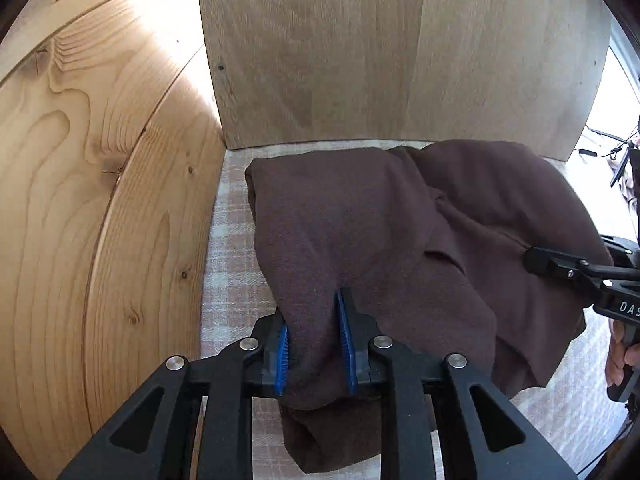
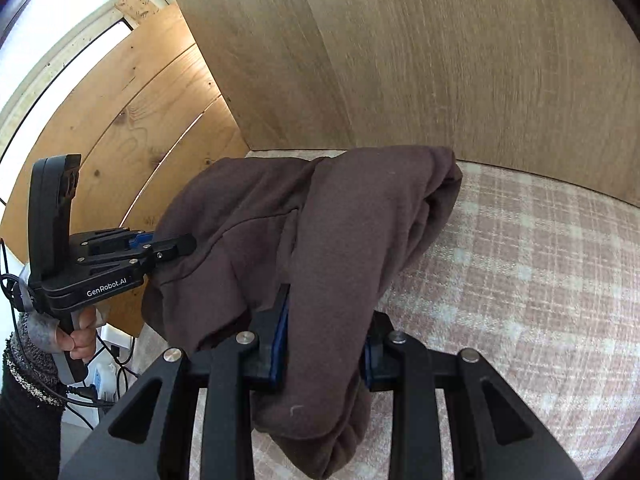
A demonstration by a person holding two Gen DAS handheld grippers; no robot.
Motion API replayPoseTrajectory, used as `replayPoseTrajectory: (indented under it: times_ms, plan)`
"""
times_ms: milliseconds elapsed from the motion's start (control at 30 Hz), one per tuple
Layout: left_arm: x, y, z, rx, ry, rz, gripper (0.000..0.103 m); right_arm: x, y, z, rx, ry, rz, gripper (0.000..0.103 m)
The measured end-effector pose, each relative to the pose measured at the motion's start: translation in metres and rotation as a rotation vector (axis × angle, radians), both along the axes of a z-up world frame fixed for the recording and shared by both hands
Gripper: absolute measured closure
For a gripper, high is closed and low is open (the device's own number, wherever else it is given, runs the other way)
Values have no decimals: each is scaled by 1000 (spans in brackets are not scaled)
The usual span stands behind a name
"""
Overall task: Fold clothes
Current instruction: 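Lift the bundle with both grippers and carry it toward the wooden board, then lay the bundle down against the wooden board and open both grippers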
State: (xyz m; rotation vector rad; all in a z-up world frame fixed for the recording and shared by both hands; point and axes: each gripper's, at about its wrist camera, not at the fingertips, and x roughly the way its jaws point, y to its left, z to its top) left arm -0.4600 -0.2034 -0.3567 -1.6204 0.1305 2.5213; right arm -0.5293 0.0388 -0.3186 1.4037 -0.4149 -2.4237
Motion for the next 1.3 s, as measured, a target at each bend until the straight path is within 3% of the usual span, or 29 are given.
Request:
replayPoseTrajectory:
  times_ms: [67, 133, 267, 300, 333, 400, 500, 567, 600, 667, 767, 800, 900, 967, 1033, 1133, 1267, 1300]
  plan:
    - [-2, -5, -3, -22, -7, 14, 71, -2, 5, -6, 15, -55, 11, 62]
    - [3, -7, 8, -46, 14, 34, 70, 2, 15, -4, 8, -86, 12, 59]
    - [25, 0, 52, -86, 155, 5, 73, 27, 38, 39, 2, 57, -30, 58]
    - [29, 4, 58, -36, 169, -27, 73, 28, 39, 49, -3, 99, -23, 58]
    - [30, 9, 60, 6, 166, -62, 73, 24, 38, 54, 2, 118, -9, 58]
    - [31, 24, 53, 21, 146, -135, 71, 8, 26, 51, 21, 118, 33, 58]
    - [34, 42, 20, -118, 68, -200, 71, -12, 5, 31, 32, 85, 121, 58]
    - [27, 36, -7, -165, 22, -183, 69, -19, -9, 8, 112, 62, 176, 58]
    - [27, 29, -6, -118, 39, -174, 69, -17, -12, -2, 159, 62, 206, 58]
    - [26, 23, 0, -100, 30, -159, 69, -9, -5, 7, 145, 75, 200, 59]
    - [28, 24, 11, -128, 42, -162, 70, 11, 6, 29, 133, 116, 174, 59]
    - [32, 24, 19, -113, 57, -166, 74, 18, 3, 32, 146, 134, 191, 59]
    - [46, 30, 31, -33, 92, -231, 71, 37, -7, 33, 182, 157, 256, 59]
    - [50, 40, 14, -132, 40, -277, 70, 41, -21, 15, 301, 122, 321, 59]
    - [52, 37, 7, -164, 46, -281, 69, 48, -25, 4, 397, 143, 361, 58]
    - [47, 26, 13, -136, 16, -236, 67, 48, -13, 13, 350, 106, 308, 58]
    - [53, 21, 26, -162, 18, -210, 69, 62, -7, 31, 338, 114, 247, 56]
    - [58, 19, 32, -131, 26, -196, 70, 69, -4, 36, 301, 112, 217, 55]
